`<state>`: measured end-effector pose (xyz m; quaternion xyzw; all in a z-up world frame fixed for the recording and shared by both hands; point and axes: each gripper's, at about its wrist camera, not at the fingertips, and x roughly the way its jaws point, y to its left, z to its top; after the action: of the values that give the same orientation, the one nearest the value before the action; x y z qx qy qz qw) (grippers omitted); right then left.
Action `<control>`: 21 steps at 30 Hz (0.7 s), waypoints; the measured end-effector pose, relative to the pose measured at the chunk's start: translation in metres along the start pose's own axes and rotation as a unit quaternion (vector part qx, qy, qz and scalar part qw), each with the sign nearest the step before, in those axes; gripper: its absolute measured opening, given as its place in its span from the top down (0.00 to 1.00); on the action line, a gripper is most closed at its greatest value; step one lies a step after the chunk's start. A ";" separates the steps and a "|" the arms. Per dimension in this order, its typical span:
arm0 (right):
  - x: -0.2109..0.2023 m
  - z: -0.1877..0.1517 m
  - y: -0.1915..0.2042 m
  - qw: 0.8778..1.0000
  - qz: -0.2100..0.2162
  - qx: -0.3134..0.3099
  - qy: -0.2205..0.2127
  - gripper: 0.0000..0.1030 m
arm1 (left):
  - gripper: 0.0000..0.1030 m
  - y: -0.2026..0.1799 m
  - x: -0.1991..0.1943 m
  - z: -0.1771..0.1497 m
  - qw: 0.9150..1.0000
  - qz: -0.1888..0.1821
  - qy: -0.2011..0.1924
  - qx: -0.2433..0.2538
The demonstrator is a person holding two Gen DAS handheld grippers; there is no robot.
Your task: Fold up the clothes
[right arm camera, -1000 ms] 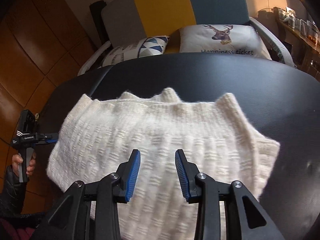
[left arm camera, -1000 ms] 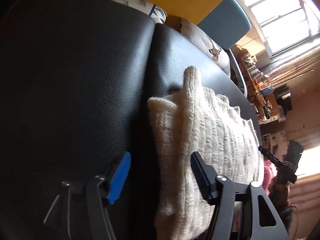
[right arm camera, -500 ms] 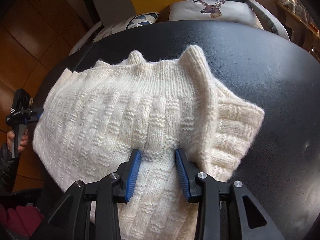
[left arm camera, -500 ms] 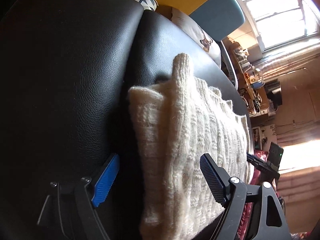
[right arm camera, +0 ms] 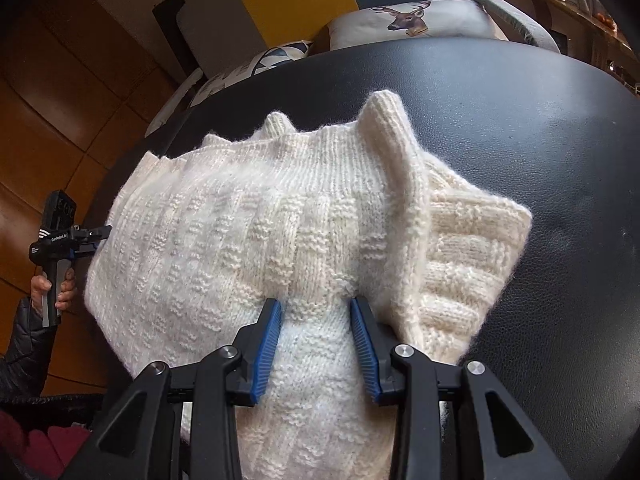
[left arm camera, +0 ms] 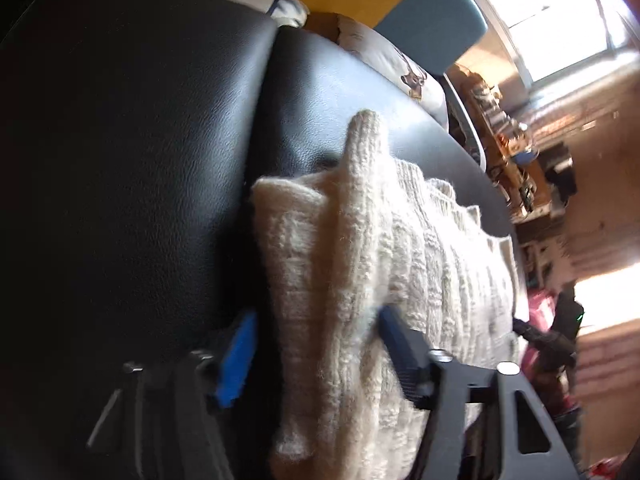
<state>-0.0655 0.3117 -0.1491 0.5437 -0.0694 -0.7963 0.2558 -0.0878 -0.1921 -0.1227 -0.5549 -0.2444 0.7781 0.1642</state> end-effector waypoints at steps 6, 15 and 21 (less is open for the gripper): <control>0.000 0.007 0.004 1.000 -0.016 -0.013 0.010 0.64 | 0.83 -0.003 -0.004 0.000 0.999 -0.027 -0.018 -0.016; -0.023 0.018 0.043 0.976 -0.069 -0.194 0.064 0.65 | 0.85 0.005 -0.023 0.005 0.993 -0.080 -0.048 -0.073; -0.001 0.019 0.039 0.959 -0.068 -0.248 0.123 0.65 | 0.85 0.000 -0.033 0.016 0.993 -0.075 -0.059 -0.072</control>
<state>-0.0691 0.2753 -0.1253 0.5606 0.1993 -0.7310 0.3340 -0.0917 -0.2128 -0.0926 -0.4986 -0.3500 0.7752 0.1672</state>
